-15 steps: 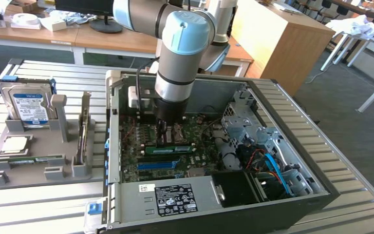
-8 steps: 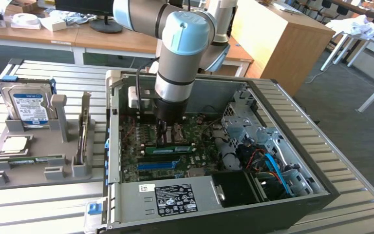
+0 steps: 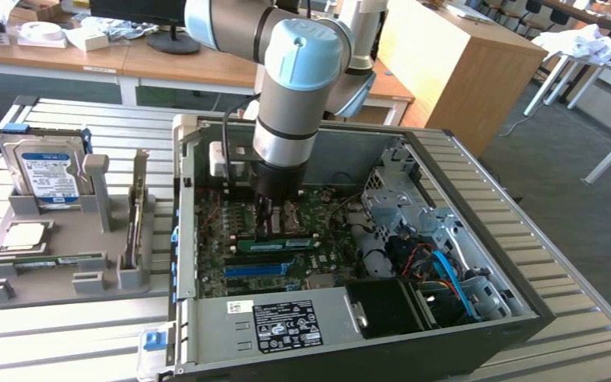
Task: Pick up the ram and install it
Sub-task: 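Press down the ram until it locks into place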
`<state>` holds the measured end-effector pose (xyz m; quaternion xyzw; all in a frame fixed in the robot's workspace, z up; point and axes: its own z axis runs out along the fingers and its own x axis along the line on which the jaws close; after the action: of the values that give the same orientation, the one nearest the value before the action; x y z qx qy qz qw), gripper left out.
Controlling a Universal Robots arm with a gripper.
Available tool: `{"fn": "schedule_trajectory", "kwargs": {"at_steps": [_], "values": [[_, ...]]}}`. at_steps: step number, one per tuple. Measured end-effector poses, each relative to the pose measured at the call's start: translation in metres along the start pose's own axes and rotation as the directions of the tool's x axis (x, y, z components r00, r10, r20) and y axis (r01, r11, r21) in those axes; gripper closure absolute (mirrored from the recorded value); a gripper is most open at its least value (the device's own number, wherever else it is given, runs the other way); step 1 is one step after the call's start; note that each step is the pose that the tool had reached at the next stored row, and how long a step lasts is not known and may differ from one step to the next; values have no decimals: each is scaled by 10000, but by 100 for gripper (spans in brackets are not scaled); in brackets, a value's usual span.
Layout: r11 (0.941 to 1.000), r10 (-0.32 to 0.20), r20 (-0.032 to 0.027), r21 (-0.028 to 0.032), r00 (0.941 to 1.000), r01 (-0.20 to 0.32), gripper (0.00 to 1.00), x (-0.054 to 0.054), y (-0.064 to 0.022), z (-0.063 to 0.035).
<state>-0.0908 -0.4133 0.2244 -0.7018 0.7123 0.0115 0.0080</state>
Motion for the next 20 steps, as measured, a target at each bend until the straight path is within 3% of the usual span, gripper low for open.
{"fn": "schedule_trajectory", "kwargs": {"at_steps": [20], "values": [[10000,1,1,1,10000,-1,90,0,0,13]]}}
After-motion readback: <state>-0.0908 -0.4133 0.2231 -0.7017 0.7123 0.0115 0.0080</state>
